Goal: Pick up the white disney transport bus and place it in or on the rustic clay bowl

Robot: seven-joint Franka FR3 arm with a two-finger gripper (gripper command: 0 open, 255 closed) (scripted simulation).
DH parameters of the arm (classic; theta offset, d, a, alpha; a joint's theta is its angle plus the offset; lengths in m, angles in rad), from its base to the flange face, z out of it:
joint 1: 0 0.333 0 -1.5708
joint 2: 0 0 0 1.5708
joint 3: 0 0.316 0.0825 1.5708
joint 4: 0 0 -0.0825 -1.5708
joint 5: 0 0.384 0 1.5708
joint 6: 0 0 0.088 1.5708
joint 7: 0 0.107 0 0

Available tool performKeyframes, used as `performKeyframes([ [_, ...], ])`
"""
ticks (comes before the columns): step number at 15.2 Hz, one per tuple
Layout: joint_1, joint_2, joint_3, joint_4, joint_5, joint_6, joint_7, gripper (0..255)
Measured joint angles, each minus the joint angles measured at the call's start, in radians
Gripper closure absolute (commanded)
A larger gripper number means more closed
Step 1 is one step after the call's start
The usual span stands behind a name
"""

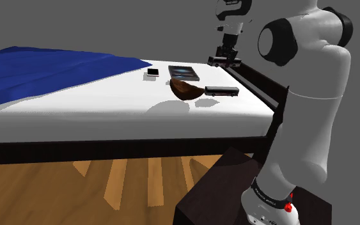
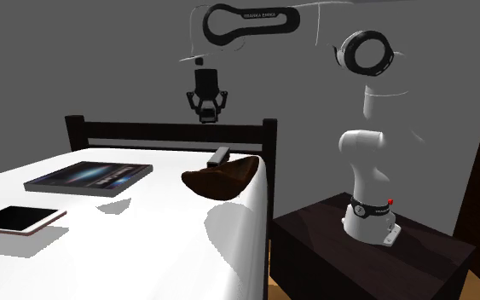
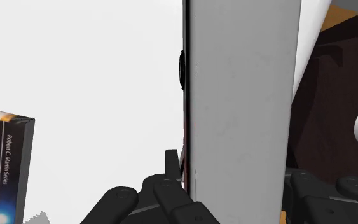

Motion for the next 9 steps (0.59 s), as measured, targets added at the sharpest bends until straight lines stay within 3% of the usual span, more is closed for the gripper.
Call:
performKeyframes([
  [2,0.081,-0.061,0.005,-0.051,-0.051,0.021,0.078,255],
  [5,0.164,-0.128,0.026,-0.098,-0.108,0.036,0.180,255],
  [9,0.245,-0.205,0.070,-0.156,-0.173,0.056,0.309,255],
])
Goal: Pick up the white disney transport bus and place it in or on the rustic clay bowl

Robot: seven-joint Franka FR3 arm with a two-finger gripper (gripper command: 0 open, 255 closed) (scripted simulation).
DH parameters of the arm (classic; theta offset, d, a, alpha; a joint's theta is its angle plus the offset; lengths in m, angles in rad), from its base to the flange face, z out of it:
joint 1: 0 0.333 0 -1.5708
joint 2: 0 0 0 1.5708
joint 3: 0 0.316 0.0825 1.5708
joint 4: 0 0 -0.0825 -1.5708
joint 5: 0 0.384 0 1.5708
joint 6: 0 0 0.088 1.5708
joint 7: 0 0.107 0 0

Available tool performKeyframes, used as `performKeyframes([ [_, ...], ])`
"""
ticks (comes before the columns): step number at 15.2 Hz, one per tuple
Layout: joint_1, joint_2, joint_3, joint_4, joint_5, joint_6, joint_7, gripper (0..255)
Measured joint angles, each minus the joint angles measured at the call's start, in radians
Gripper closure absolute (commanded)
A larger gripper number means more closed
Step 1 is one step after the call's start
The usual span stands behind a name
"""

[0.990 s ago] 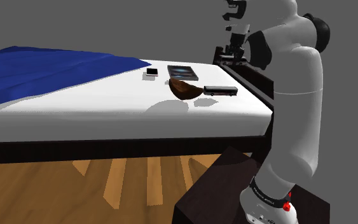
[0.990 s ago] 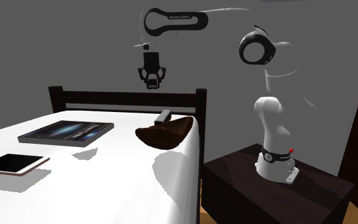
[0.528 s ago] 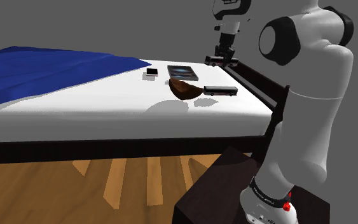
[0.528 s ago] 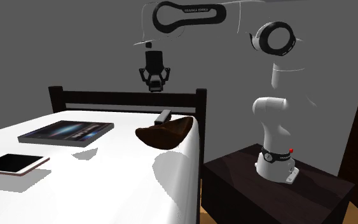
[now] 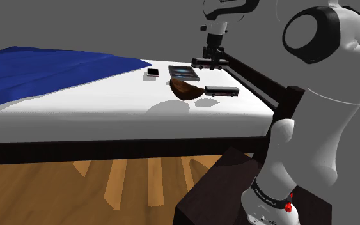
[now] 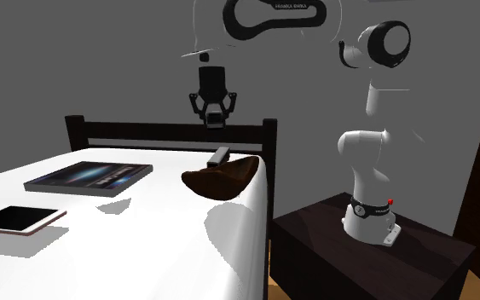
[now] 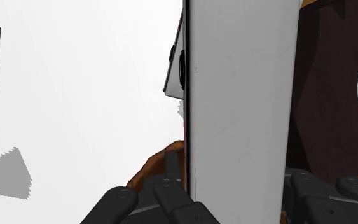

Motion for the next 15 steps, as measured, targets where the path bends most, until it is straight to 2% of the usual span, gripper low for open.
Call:
performKeyframes([
  [5,0.073,-0.050,0.070,-0.033,-0.038,0.005,0.146,255],
  [10,0.128,-0.022,0.128,-0.022,-0.014,0.013,0.258,255],
  [15,0.144,-0.037,0.143,-0.085,-0.024,0.066,0.291,255],
])
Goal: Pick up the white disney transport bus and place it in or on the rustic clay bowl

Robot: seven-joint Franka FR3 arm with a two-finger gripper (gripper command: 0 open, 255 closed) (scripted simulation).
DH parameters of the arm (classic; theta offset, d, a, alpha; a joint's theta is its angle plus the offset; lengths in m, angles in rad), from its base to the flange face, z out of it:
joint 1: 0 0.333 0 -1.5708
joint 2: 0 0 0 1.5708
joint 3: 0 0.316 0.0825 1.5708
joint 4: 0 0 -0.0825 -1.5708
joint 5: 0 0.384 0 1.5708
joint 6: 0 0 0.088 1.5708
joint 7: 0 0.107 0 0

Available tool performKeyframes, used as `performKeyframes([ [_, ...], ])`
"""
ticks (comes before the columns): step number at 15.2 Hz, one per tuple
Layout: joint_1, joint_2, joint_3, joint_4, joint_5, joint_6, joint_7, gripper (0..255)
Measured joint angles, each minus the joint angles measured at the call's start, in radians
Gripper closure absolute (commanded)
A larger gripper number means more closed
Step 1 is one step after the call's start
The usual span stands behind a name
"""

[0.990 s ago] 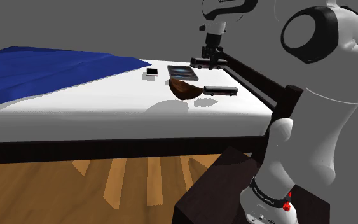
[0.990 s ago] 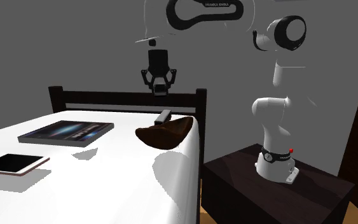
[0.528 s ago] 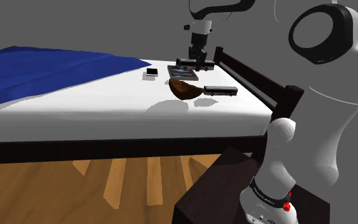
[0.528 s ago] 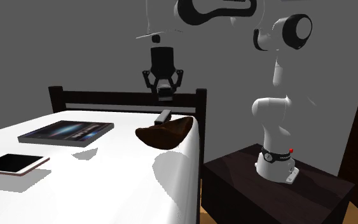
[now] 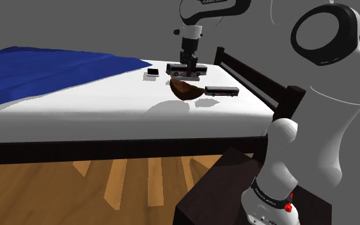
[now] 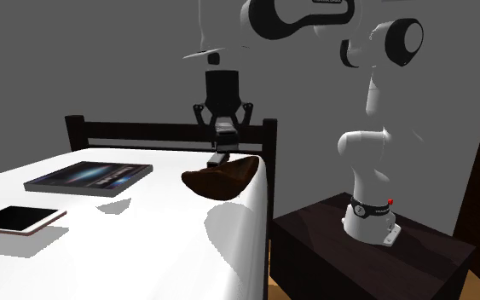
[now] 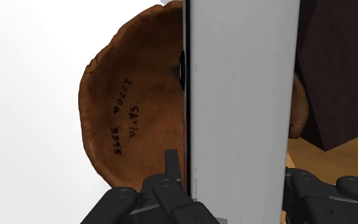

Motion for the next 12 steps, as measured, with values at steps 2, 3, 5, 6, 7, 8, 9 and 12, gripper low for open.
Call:
performKeyframes([
  [2,0.000,0.000,0.000,-0.026,0.000,0.026,0.001,255],
  [3,0.001,-0.004,0.001,-0.041,-0.003,0.038,0.003,255],
  [5,0.001,-0.007,0.002,-0.070,-0.005,0.066,0.004,255],
  [6,0.000,-0.002,0.001,-0.081,-0.002,0.079,0.001,255],
  [7,0.000,-0.003,0.000,-0.095,-0.002,0.093,0.001,255],
  [8,0.000,-0.003,0.000,-0.102,-0.002,0.100,0.000,255],
  [9,0.000,-0.001,0.000,-0.104,-0.001,0.103,0.000,255],
  [12,0.000,-0.001,0.000,-0.106,0.000,0.106,0.000,255],
])
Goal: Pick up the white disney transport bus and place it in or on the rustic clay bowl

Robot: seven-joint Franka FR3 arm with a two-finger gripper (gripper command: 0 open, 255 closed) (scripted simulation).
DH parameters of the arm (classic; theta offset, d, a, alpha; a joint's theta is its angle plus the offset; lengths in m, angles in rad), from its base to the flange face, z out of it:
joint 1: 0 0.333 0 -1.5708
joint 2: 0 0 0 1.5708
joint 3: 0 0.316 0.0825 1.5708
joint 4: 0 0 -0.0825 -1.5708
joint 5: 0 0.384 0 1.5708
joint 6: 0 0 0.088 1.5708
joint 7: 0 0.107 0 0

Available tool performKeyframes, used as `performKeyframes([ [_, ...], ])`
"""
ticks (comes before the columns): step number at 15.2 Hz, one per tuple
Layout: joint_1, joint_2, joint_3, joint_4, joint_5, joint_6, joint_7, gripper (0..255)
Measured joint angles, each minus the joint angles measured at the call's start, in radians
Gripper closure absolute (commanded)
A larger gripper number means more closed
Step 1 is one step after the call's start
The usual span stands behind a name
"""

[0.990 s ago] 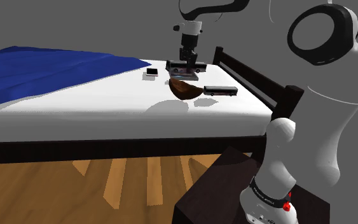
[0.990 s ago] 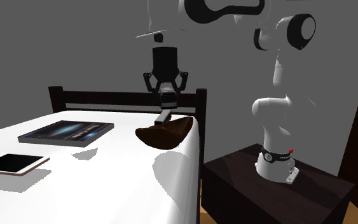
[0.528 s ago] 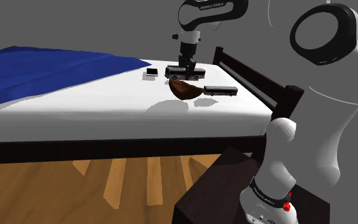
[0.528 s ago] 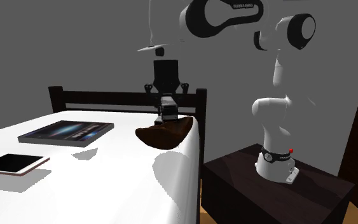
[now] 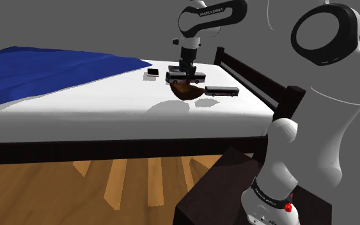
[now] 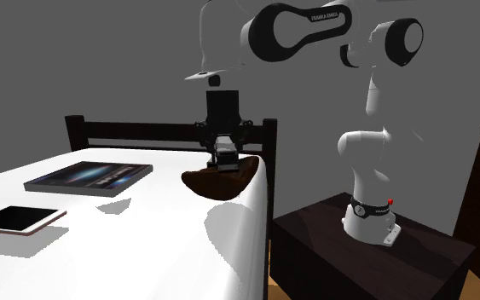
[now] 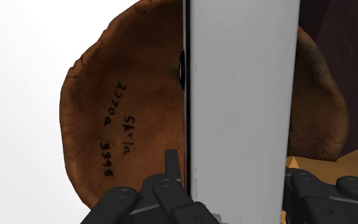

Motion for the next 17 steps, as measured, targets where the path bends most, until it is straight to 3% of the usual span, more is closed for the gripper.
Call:
performKeyframes([
  [2,0.000,0.000,0.000,0.000,0.000,0.000,0.000,255],
  [3,0.000,0.000,0.000,0.000,0.000,0.000,0.000,0],
  [9,0.000,0.000,0.000,0.000,0.000,0.000,0.000,0],
  [13,0.003,-0.008,0.004,0.090,-0.006,-0.094,0.008,0],
  [17,-0.001,0.008,-0.002,0.131,0.006,-0.125,-0.004,0],
])
